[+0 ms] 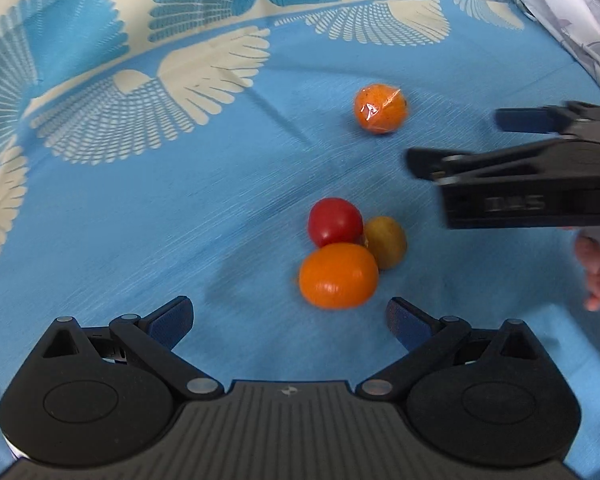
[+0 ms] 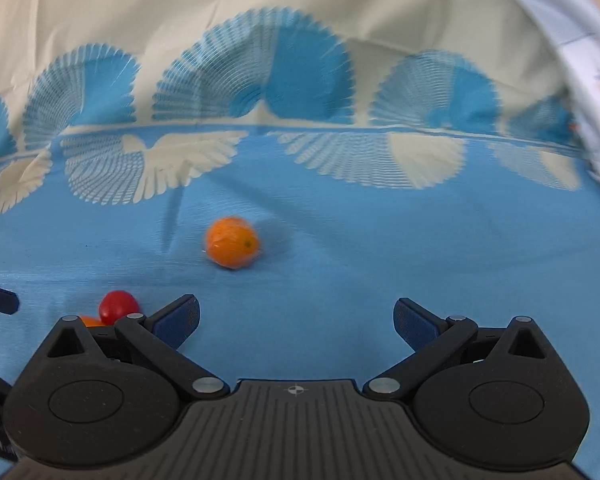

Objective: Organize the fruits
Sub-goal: 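Grasp an orange with the left tool while the right tool grasps a wrapped orange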

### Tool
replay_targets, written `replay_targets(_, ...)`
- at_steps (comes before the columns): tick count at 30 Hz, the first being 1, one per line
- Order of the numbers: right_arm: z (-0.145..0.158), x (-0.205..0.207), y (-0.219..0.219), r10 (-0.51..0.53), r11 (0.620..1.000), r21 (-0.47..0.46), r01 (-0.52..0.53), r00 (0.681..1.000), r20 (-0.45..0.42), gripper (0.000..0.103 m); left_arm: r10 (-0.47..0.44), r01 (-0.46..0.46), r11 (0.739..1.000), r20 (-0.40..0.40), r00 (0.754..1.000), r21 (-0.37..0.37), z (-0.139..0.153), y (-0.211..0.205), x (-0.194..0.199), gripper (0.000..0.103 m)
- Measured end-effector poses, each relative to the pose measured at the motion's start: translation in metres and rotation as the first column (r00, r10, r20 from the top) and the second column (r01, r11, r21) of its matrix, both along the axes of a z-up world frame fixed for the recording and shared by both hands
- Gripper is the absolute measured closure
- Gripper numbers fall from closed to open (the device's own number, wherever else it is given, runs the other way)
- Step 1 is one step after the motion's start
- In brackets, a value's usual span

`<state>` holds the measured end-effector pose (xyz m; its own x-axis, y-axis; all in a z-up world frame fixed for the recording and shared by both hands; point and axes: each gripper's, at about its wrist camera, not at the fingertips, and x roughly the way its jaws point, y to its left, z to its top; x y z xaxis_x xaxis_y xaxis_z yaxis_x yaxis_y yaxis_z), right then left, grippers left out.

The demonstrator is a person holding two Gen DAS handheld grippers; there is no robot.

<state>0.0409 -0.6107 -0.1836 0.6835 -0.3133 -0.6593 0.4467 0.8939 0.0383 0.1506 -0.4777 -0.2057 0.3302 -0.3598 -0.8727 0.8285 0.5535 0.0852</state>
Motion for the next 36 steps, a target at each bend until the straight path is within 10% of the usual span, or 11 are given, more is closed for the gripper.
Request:
replay_targets(7, -0.032, 0.047, -0.001, 0.079, 0.996, -0.049, -0.078, 0.997, 0.025, 0.001, 0.012, -0.012, 0.999, -0.009, 1.0, -0.047, 0.0, -0.007, 0.008, 0.0)
replay_targets(11, -0.03, 0.051, -0.004, 0.087, 0.995, -0.048, -0.085, 0.996, 0.033, 0.002, -0.028, 0.028, 0.994, 0.006, 1.0, -0.108, 0.015, 0.001, -0.01, 0.058)
replay_targets(14, -0.024, 0.045, 0.001, 0.123, 0.991, -0.057, -0.119, 0.99, 0.072, 0.063, -0.039, 0.04, 0.991, 0.009, 0.999, -0.127, 0.022, 0.005, -0.019, 0.058)
replay_targets(26, 0.05, -0.04, 0.032, -0.059, 0.998, -0.003, 0.06, 0.994, 0.096, 0.064, 0.146, -0.143, 0.972, 0.006, 0.989, -0.187, 0.11, 0.103, -0.052, 0.058)
replay_targets(36, 0.163, -0.142, 0.191, 0.089, 0.995, 0.023, -0.099, 0.956, 0.278, 0.063, 0.319, -0.301, 0.928, 0.047, 0.947, -0.219, 0.203, 0.26, -0.119, 0.058)
